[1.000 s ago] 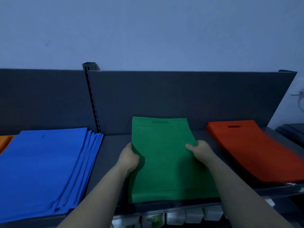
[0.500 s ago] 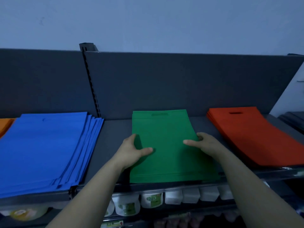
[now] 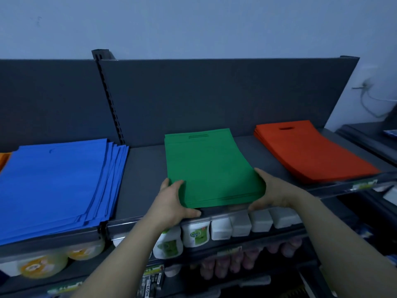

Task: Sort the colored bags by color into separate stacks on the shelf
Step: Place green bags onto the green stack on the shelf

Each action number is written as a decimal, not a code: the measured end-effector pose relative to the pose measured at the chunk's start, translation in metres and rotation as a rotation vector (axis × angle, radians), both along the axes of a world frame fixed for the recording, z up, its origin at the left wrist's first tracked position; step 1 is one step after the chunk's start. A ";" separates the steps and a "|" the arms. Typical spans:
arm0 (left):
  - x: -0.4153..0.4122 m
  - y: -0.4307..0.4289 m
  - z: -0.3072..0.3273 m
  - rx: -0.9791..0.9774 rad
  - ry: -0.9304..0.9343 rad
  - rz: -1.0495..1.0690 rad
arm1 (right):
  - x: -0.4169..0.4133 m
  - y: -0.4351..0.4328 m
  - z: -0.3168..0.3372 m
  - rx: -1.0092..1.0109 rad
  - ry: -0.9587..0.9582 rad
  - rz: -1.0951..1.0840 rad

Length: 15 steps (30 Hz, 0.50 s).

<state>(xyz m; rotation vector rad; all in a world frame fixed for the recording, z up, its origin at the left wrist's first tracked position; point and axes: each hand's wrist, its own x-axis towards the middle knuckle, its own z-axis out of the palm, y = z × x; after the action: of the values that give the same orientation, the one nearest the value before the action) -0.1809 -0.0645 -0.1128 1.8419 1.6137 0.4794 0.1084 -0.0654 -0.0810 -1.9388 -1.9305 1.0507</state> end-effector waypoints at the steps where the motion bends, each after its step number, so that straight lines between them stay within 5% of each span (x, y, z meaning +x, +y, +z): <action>1: 0.001 -0.002 0.000 0.009 -0.004 0.008 | 0.001 0.000 -0.001 0.021 0.001 -0.013; 15: 0.014 -0.006 -0.003 0.071 -0.076 0.211 | 0.013 0.025 -0.013 0.085 0.029 -0.046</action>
<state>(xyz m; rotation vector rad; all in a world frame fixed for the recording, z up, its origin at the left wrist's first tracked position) -0.1672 -0.0704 -0.1156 1.6898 1.7680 0.6984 0.1218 -0.0399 -0.0938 -1.9031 -1.8742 0.9631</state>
